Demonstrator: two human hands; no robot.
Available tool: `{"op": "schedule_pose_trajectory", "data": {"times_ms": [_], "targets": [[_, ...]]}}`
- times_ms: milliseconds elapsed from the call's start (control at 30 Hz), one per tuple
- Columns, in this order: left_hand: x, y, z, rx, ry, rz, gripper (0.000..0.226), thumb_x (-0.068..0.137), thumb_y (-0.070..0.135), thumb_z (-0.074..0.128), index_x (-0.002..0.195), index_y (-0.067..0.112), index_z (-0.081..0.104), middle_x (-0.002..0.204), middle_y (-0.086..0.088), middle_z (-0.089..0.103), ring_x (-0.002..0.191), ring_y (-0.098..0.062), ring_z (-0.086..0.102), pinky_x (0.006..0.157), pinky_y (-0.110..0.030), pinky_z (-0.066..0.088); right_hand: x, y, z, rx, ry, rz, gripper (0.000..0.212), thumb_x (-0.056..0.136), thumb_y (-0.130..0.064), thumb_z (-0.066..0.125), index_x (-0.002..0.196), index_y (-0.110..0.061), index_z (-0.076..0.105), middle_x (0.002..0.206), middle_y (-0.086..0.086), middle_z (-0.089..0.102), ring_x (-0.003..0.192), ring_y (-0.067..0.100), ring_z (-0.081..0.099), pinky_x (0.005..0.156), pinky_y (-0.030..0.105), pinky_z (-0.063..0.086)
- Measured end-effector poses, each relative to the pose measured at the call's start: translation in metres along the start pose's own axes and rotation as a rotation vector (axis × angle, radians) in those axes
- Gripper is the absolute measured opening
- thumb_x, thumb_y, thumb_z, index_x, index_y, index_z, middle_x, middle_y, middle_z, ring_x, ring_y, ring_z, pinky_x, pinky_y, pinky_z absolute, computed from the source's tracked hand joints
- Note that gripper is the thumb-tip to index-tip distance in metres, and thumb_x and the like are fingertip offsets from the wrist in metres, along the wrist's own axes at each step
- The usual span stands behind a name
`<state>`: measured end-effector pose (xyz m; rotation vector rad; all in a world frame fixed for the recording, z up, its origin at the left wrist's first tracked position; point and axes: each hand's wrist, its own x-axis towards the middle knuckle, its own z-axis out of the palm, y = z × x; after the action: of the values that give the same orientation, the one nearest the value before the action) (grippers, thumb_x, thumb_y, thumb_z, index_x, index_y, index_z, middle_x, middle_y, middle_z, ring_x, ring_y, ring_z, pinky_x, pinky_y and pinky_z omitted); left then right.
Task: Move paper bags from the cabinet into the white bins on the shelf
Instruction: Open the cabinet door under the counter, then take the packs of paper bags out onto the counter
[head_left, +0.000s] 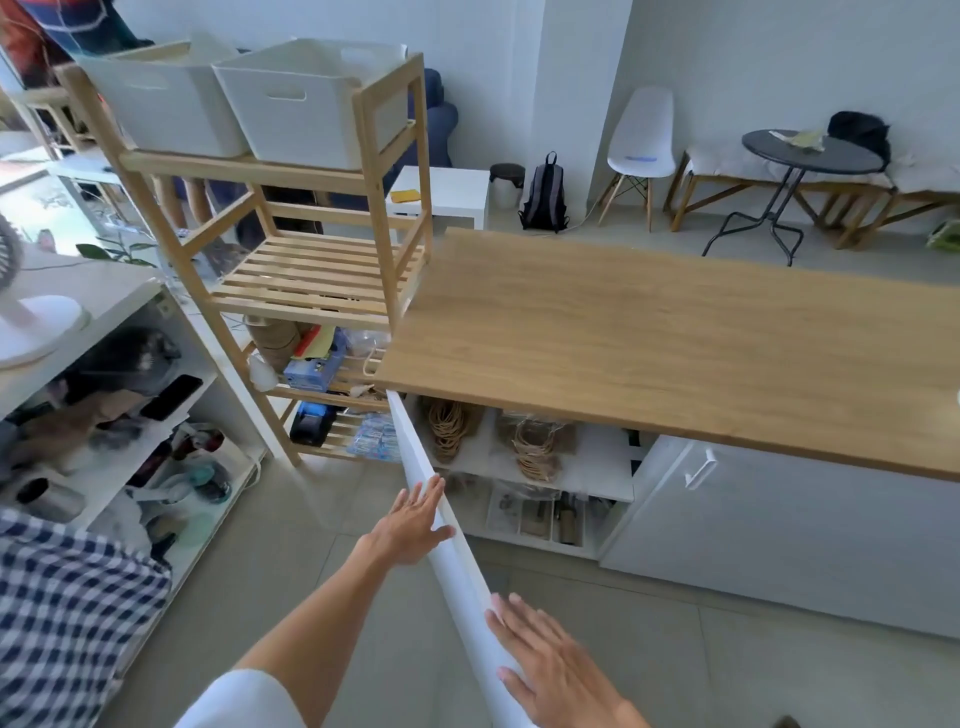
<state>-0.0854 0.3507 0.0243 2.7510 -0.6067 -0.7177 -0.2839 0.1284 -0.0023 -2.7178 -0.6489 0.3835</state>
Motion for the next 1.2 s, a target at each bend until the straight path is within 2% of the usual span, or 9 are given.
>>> {"op": "schedule_pose_trajectory", "data": {"times_ms": [233, 367, 467, 567, 667, 933, 1033, 1133, 1200], "targets": [[-0.026, -0.025, -0.012, -0.166, -0.086, -0.010, 0.079, 0.101, 0.033, 0.046, 0.157, 0.016, -0.007, 0.164, 0.004, -0.013, 0.150, -0.029, 0.013, 0.123, -0.041, 0.011, 0.033, -0.063, 0.025, -0.146, -0.203, -0.012, 0.081, 0.082, -0.066, 0.050, 0.142, -0.011, 0.056, 0.152, 0.006, 0.048, 0.139, 0.016, 0.047, 0.115, 0.037, 0.022], [-0.042, -0.035, -0.017, -0.161, -0.066, -0.019, 0.077, 0.101, 0.024, 0.046, 0.156, 0.011, -0.007, 0.164, -0.005, -0.012, 0.138, -0.028, 0.041, 0.114, -0.036, 0.030, 0.052, -0.082, 0.023, -0.203, -0.188, -0.038, 0.077, 0.087, -0.072, 0.038, 0.145, -0.023, 0.052, 0.152, -0.006, 0.049, 0.131, 0.011, 0.056, 0.106, 0.034, 0.048], [-0.051, -0.038, -0.010, -0.217, -0.042, -0.031, 0.075, 0.103, 0.022, 0.040, 0.155, 0.008, -0.012, 0.162, -0.010, -0.018, 0.141, -0.031, 0.036, 0.113, -0.036, 0.030, 0.066, -0.090, 0.013, -0.177, -0.224, -0.091, 0.076, 0.091, -0.062, 0.037, 0.157, -0.030, 0.019, 0.159, -0.012, 0.035, 0.134, 0.014, 0.054, 0.101, 0.037, 0.053], [-0.057, -0.042, 0.000, -0.253, -0.001, -0.079, 0.075, 0.103, 0.021, 0.040, 0.154, 0.002, -0.012, 0.161, -0.014, -0.020, 0.148, -0.031, 0.021, 0.115, -0.033, 0.025, 0.077, -0.086, -0.002, -0.164, -0.255, -0.136, 0.067, 0.102, -0.041, 0.036, 0.159, -0.034, 0.000, 0.168, -0.003, 0.015, 0.154, 0.023, 0.017, 0.122, 0.049, 0.018], [-0.062, -0.054, 0.007, -0.226, 0.050, -0.100, 0.077, 0.102, 0.023, 0.042, 0.154, 0.003, -0.010, 0.162, -0.011, -0.020, 0.150, -0.030, 0.017, 0.115, -0.032, 0.026, 0.073, -0.073, -0.023, -0.050, -0.205, 0.009, 0.063, 0.103, -0.038, 0.037, 0.160, -0.027, 0.014, 0.169, -0.001, 0.009, 0.155, 0.020, 0.008, 0.125, 0.044, 0.010], [-0.061, -0.066, 0.019, -0.233, 0.227, -0.257, 0.078, 0.099, 0.034, 0.048, 0.157, 0.010, 0.002, 0.165, -0.004, -0.006, 0.136, -0.033, 0.043, 0.110, -0.040, 0.040, 0.055, 0.008, -0.071, 0.140, -0.121, 0.432, 0.058, 0.102, -0.038, 0.041, 0.157, -0.027, 0.029, 0.166, 0.001, 0.023, 0.152, 0.018, 0.025, 0.123, 0.041, 0.023], [-0.058, -0.055, 0.023, -0.052, 0.297, -0.344, 0.078, 0.097, 0.039, 0.049, 0.155, 0.006, 0.008, 0.165, -0.011, 0.000, 0.145, -0.035, 0.026, 0.116, -0.040, 0.031, 0.054, 0.038, -0.091, 0.226, -0.099, 0.511, 0.055, 0.104, -0.035, 0.043, 0.156, -0.024, 0.032, 0.163, 0.002, 0.031, 0.148, 0.020, 0.034, 0.118, 0.041, 0.031], [-0.046, -0.041, 0.018, 0.064, 0.312, -0.372, 0.079, 0.098, 0.043, 0.043, 0.155, 0.003, 0.008, 0.164, -0.017, -0.001, 0.151, -0.032, -0.004, 0.123, -0.042, 0.005, 0.058, 0.072, -0.103, 0.320, -0.069, 0.588, 0.052, 0.104, -0.034, 0.044, 0.155, -0.026, 0.034, 0.161, 0.002, 0.034, 0.143, 0.020, 0.040, 0.112, 0.038, 0.037], [-0.028, -0.030, 0.014, 0.075, 0.285, -0.320, 0.079, 0.099, 0.046, 0.040, 0.156, 0.004, 0.006, 0.164, -0.014, 0.001, 0.152, -0.027, -0.003, 0.124, -0.040, 0.002, 0.063, 0.095, -0.108, 0.385, -0.026, 0.651, 0.051, 0.104, -0.037, 0.044, 0.153, -0.027, 0.037, 0.158, 0.003, 0.038, 0.141, 0.020, 0.042, 0.111, 0.037, 0.038]]}}
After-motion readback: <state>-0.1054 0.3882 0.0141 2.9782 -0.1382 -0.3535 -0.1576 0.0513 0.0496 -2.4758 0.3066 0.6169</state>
